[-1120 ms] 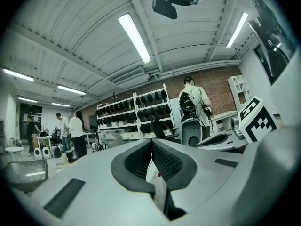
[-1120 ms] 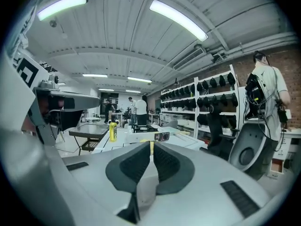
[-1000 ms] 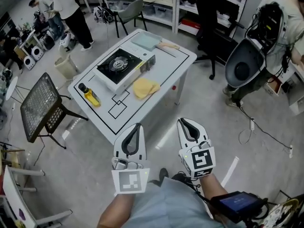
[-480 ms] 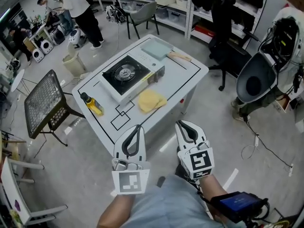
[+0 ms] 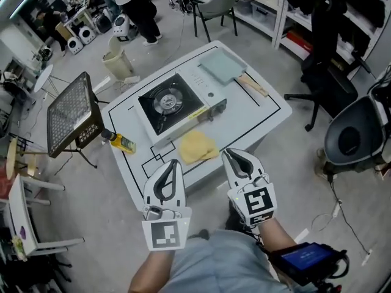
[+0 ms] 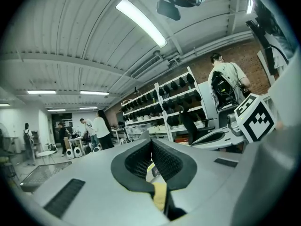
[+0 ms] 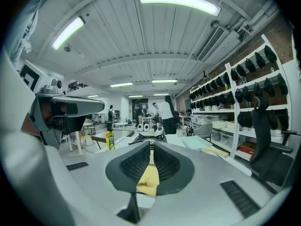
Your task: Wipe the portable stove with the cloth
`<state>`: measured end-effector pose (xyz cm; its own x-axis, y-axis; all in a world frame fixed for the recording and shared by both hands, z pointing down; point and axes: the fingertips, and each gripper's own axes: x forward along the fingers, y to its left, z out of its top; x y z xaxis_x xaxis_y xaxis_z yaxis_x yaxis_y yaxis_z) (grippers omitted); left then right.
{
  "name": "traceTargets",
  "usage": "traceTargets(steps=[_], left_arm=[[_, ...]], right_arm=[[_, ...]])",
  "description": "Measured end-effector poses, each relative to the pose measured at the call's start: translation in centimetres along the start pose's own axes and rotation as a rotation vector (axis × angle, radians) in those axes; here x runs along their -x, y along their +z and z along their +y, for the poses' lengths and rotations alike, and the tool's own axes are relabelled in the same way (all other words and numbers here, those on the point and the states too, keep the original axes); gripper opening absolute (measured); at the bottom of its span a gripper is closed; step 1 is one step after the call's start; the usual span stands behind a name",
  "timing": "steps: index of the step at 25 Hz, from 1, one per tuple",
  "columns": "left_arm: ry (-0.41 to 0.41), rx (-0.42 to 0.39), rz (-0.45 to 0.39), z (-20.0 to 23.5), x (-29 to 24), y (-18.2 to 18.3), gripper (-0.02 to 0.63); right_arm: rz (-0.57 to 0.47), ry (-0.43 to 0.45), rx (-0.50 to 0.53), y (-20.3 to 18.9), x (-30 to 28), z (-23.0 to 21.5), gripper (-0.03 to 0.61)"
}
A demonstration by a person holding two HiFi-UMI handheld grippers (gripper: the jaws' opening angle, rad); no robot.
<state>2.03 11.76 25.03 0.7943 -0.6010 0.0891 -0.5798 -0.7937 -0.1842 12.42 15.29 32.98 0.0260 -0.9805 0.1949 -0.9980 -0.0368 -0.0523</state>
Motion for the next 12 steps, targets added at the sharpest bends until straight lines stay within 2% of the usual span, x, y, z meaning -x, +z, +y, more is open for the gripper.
traceTargets(steps=[5, 8, 12], left_arm=[[0.123, -0.003, -0.014, 0.2, -3.0, 2.1, 0.018], [0.18, -0.011, -0.031, 0.7, -4.0, 3.2, 0.018], [0.241, -0.018, -0.009, 1.6, -3.8, 2.7, 0.018]], right_arm=[[-0.032, 0.143, 0.041, 2.9, -3.2, -2.5, 0.055], [-0.045, 0.235, 0.064, 4.3, -4.6, -2.4, 0.055], [-0.043, 0.307, 0.089, 4.4, -5.9, -1.7, 0.055]])
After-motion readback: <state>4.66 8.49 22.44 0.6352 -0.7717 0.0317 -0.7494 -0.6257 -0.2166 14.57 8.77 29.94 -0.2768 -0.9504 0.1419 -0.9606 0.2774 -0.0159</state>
